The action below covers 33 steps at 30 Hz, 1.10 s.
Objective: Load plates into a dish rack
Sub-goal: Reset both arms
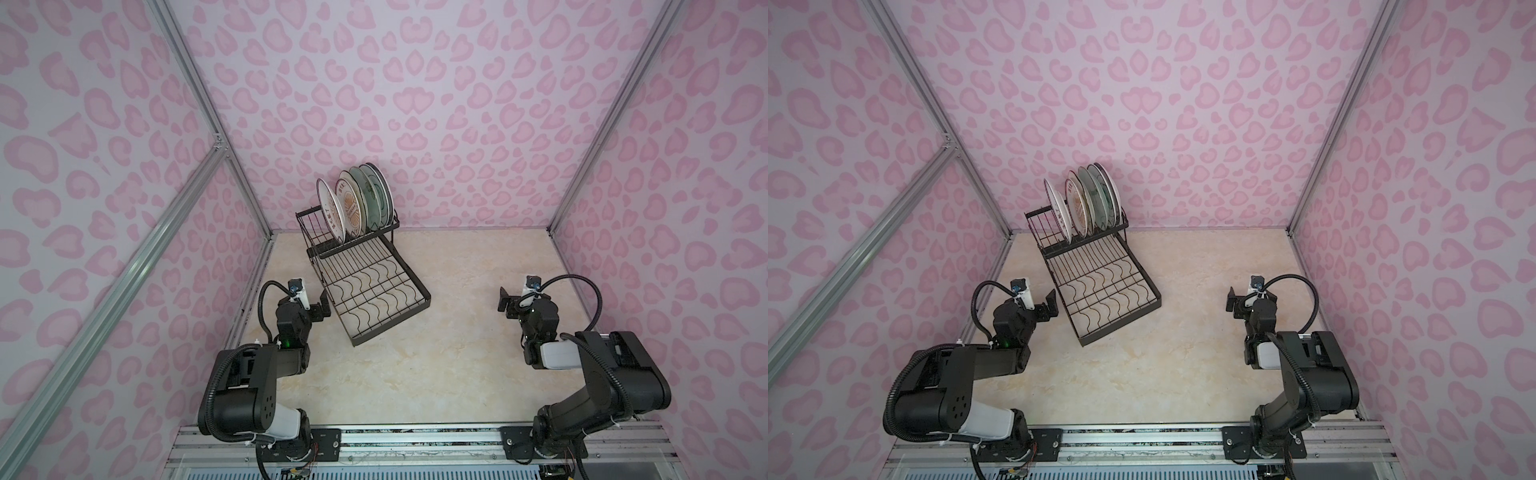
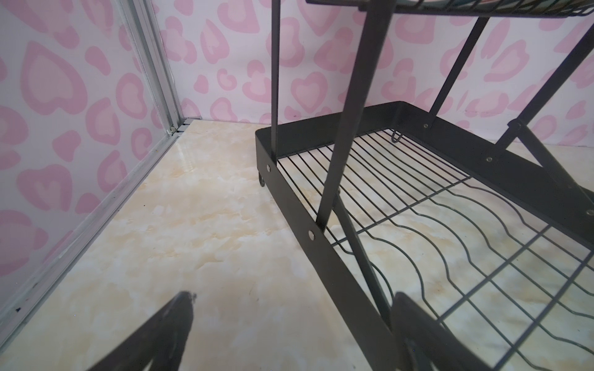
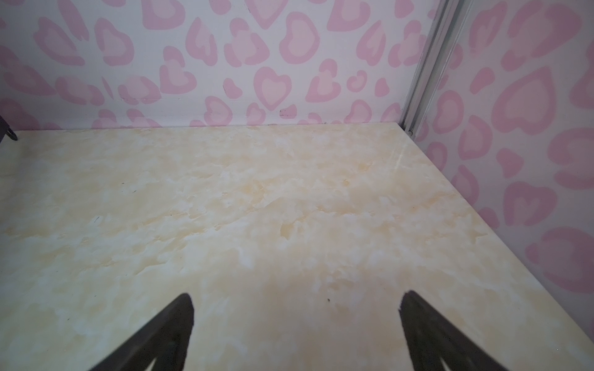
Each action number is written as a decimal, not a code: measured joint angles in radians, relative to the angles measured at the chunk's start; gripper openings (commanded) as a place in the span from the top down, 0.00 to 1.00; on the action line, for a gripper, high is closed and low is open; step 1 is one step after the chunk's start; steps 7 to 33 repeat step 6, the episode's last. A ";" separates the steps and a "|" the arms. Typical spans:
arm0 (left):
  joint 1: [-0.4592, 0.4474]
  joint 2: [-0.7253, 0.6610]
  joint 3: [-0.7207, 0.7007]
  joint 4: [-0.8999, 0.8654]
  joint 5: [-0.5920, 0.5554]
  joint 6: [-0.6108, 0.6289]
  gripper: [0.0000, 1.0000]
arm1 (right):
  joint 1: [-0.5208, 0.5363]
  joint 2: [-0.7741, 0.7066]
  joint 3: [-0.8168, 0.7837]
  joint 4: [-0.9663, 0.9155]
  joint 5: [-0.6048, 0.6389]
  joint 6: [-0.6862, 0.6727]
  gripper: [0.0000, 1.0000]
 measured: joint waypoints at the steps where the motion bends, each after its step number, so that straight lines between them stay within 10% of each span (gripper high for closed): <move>1: 0.000 0.001 0.002 -0.001 -0.001 0.000 0.02 | 0.000 0.000 0.000 0.000 0.000 0.000 0.01; 33: 0.000 0.002 0.004 -0.003 -0.006 0.000 0.03 | 0.000 0.000 -0.002 0.000 0.000 -0.003 0.01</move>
